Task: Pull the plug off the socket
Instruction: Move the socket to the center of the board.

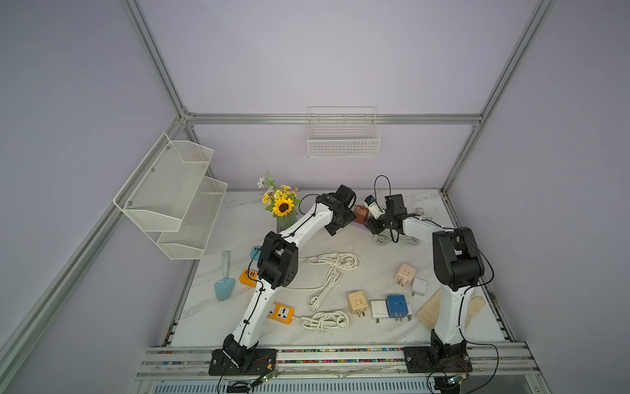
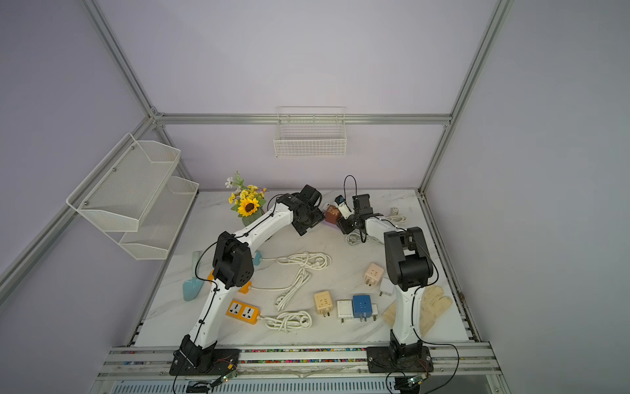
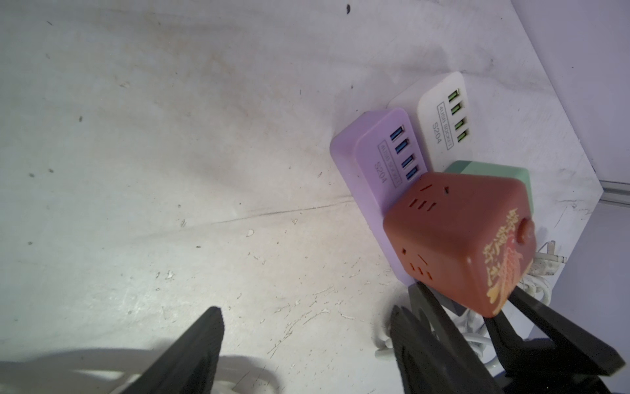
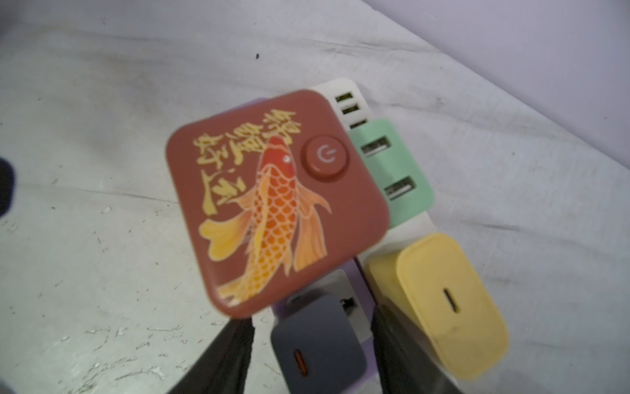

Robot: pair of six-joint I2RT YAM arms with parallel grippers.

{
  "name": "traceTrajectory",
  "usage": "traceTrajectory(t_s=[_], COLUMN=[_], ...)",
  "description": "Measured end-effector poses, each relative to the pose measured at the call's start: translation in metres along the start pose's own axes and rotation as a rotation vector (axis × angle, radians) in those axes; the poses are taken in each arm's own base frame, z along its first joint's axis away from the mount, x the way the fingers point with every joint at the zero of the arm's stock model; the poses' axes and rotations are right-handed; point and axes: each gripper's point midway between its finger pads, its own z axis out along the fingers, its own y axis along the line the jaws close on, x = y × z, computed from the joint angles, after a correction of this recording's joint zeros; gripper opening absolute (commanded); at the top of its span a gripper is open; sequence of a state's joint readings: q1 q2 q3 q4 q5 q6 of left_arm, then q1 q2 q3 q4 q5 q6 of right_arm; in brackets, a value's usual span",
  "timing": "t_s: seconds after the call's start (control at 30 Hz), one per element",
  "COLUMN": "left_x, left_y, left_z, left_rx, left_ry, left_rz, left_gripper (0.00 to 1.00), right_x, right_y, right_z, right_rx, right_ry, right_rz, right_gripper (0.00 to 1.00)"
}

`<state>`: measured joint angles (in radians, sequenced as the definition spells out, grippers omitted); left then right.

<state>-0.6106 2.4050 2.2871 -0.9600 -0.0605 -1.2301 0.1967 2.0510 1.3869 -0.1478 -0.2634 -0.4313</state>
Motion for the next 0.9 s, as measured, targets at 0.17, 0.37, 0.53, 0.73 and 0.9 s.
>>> traceTrajectory(t_s=[0.17,0.37,0.53,0.73,0.9], left_x=[-0.004,-0.007,-0.007,-0.013,-0.018], left_y=[0.002,0.005,0.009,0.015,0.027], left_z=[0.0,0.0,0.0,-0.003,-0.004], left_rx=[-0.003,-0.009,-0.028,-0.054,-0.102], left_ry=[-0.003,-0.004,-0.004,-0.021,-0.042], left_rz=[-0.007,-0.012,-0.017,-0.034,-0.056], left_gripper=[0.79,0.79,0.81,0.83,0.85], right_x=[0.006,0.008,0.007,0.013,0.025], right_y=[0.003,0.007,0.02,0.049,0.084], right_z=[0.006,0.008,0.006,-0.003,-0.021], right_rx=[0.005,0.005,-0.004,-0.04,-0.094], right_ry=[0.023,0.037,0.044,0.057,0.07], right_rz=[-0.023,-0.077,-0.142,-0.197,-0.223], right_gripper=[0.43,0.31,0.27,0.24,0.25])
